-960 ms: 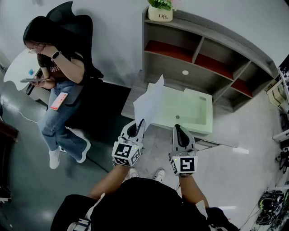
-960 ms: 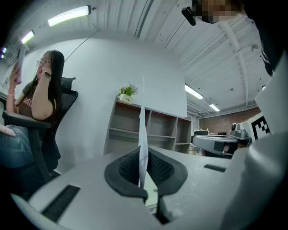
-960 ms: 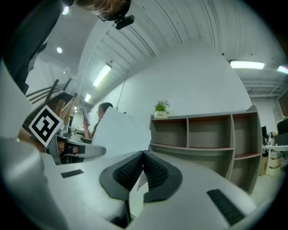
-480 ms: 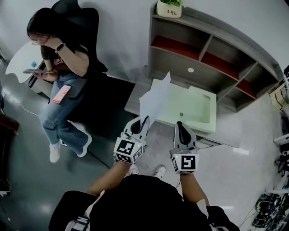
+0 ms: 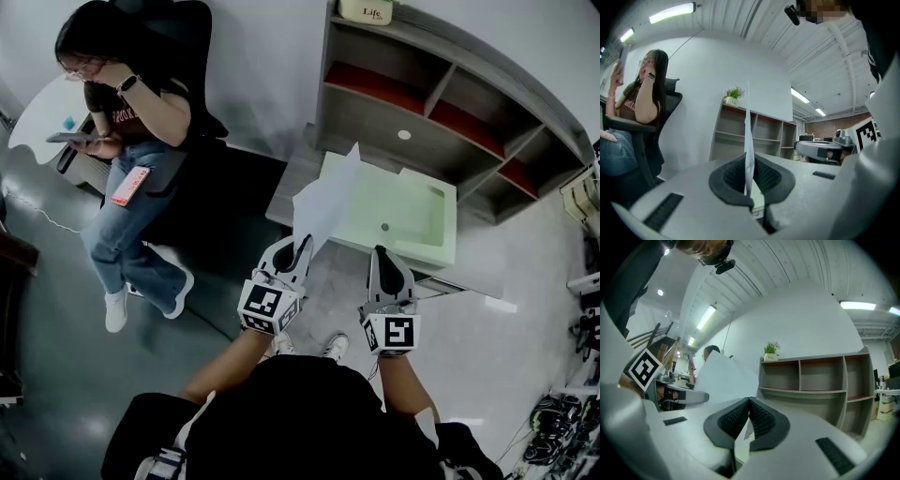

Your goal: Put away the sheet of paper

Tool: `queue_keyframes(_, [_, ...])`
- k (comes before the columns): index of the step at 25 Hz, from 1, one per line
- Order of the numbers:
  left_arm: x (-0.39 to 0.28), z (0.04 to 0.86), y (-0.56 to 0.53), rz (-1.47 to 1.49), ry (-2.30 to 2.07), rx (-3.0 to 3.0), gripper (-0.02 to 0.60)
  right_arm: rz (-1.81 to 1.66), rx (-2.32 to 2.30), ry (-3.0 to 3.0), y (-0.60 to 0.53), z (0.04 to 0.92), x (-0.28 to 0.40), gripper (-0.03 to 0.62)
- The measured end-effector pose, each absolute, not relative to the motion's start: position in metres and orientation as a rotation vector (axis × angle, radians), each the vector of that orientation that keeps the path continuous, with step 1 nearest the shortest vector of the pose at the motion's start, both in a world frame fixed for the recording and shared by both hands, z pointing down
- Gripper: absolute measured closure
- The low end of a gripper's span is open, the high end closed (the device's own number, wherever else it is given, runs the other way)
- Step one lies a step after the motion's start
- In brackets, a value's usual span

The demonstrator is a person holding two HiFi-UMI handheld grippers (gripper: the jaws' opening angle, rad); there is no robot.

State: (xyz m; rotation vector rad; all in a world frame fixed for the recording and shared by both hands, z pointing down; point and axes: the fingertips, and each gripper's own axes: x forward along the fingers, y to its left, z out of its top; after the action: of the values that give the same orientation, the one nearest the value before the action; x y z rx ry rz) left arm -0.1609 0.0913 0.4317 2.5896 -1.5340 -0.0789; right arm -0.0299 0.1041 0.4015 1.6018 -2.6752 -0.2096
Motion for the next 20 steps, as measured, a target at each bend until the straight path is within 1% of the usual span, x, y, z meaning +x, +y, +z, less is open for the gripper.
queue_keyframes(4, [-0.168,0.443,0.093,-0.071,-1.47,2.58,0.575,-0.233,1.586,-2.658,0.109,0.412,-0.033,0.572])
queue_keyframes(14, [-0.14,0.459,0.074,-0.063,-1.339,2.584,0.575,-0.179,1.705,-2.569,0.086,0.427,0.019,0.572])
queue_keyframes(20, [-0.131,0.459,0.037,-0.074,-1.389,2.545,0.575,-0.193,1.719,-2.561,0.048,0.423,0.056,0.572])
